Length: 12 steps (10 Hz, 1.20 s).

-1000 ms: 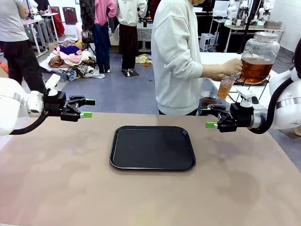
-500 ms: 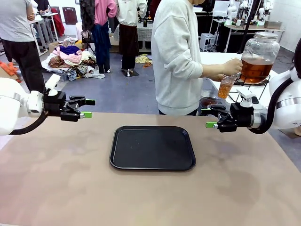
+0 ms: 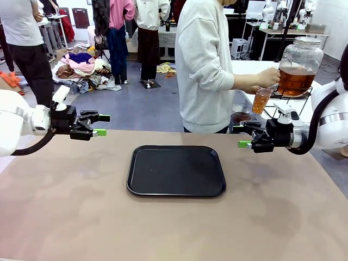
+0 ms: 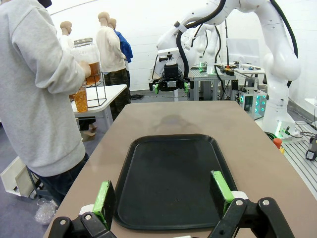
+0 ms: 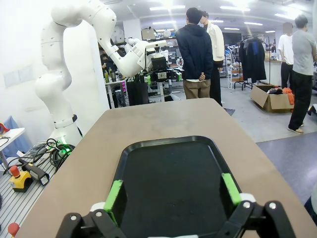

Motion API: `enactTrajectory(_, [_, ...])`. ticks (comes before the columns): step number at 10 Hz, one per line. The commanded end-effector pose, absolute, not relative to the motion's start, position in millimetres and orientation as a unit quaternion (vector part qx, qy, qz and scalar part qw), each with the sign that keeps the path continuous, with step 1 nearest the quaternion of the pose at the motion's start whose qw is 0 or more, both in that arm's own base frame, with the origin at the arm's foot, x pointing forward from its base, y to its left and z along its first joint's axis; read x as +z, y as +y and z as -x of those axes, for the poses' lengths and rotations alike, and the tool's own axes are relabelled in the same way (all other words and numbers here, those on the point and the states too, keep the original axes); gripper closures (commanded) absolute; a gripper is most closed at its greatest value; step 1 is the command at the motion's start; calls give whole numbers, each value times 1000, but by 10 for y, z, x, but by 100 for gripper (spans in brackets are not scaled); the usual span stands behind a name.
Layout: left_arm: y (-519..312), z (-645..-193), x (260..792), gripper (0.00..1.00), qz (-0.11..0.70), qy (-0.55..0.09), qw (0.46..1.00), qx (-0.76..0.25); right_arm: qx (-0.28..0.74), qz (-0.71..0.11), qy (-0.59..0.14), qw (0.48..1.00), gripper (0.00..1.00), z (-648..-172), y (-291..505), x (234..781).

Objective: Pour the drink into the iced cup.
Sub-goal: Open the gripper to release the iced cup you were holding.

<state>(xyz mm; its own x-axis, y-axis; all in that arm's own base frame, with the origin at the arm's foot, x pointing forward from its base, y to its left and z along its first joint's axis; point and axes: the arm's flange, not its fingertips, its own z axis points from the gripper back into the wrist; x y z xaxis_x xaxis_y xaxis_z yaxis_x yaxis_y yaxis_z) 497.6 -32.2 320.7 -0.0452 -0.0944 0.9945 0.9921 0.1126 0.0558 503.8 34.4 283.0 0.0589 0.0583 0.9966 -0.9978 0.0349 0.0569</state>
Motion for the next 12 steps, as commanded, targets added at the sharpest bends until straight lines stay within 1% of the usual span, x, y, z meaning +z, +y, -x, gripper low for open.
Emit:
enactTrajectory(1, [-333, -4976, 3224, 0, 433, -521, 537, -502, 492, -488, -479, 539, 0, -5062, 369, 2851])
enactTrajectory(12, [-333, -4976, 3224, 0, 433, -521, 537, -502, 492, -488, -479, 539, 0, -5062, 369, 2851])
